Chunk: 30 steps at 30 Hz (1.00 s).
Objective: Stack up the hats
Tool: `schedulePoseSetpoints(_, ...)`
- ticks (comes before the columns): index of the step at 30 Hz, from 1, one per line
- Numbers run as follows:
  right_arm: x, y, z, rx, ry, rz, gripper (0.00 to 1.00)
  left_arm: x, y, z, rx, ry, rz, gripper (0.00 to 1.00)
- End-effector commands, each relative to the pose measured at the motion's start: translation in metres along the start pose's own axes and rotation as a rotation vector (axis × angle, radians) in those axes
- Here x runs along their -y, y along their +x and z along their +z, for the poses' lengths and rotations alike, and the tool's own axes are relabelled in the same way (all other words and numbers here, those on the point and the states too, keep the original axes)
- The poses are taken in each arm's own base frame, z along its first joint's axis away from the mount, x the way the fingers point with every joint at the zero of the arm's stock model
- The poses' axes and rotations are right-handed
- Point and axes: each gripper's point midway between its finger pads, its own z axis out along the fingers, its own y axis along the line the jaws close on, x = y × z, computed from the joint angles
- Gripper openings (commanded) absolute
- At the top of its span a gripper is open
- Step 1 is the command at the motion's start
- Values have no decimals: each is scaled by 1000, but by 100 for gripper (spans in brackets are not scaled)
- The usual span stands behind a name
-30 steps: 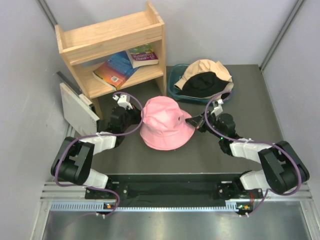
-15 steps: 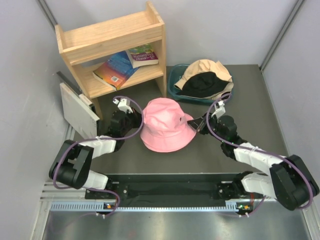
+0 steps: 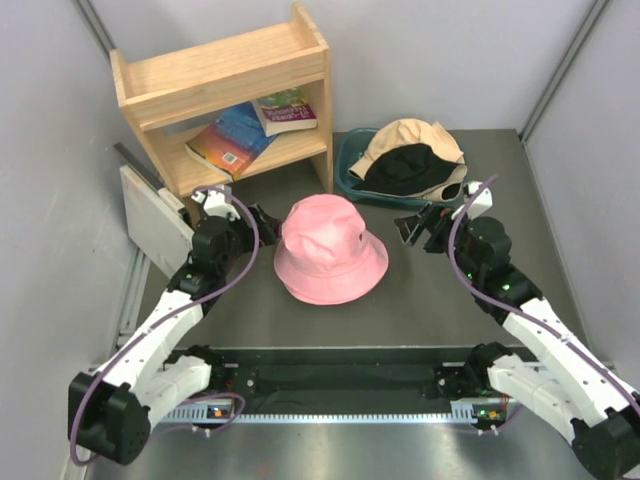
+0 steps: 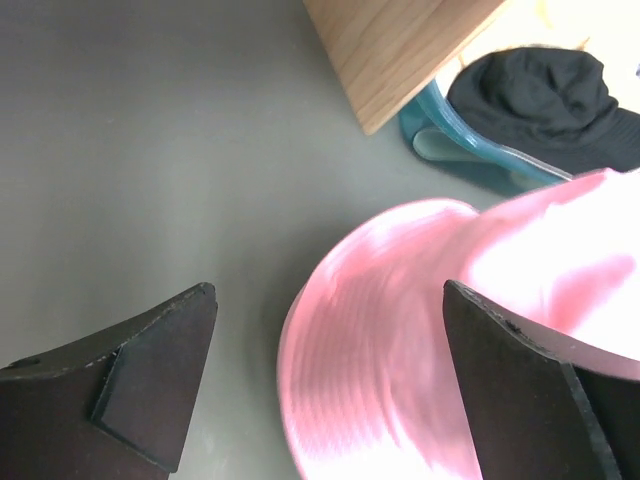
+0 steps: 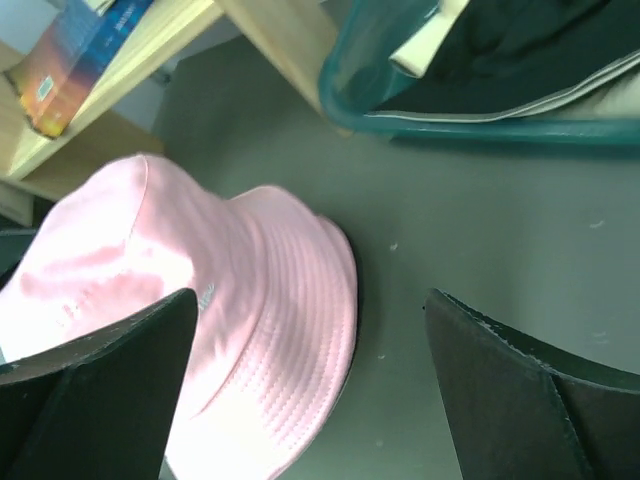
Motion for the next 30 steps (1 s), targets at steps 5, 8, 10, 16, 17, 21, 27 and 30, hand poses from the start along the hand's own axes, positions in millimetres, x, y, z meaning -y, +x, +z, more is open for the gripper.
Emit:
schedulePoseSetpoints(5, 4, -70, 4, 30, 193, -258, 95, 12, -23, -34, -134, -34, 118, 99)
schedulePoseSetpoints(8, 17, -89, 21, 46, 307, -309, 97, 14, -30, -38, -126, -30, 138, 99)
schedulePoseSetpoints(10, 19, -105, 33, 54, 336, -323, 97, 13, -32, -40, -115, -35, 156, 99)
schedulePoseSetpoints(16, 45, -118, 96, -20, 355, -300, 97, 1, -38, -39, -96, -90, 220, 99)
schedulePoseSetpoints(17, 60, -113, 108, -42, 392, -291, 97, -1, -39, -39, -94, -102, 224, 99)
schedulePoseSetpoints(21, 97, -122, 133, -42, 435, -206, 93, -6, -40, -41, -91, -121, 245, 99)
schedulePoseSetpoints(27, 141, -112, 154, -57, 478, -138, 90, -9, -47, -47, -64, -140, 263, 99)
schedulePoseSetpoints(30, 156, -111, 162, -57, 505, -126, 89, -12, -47, -47, -60, -149, 263, 99)
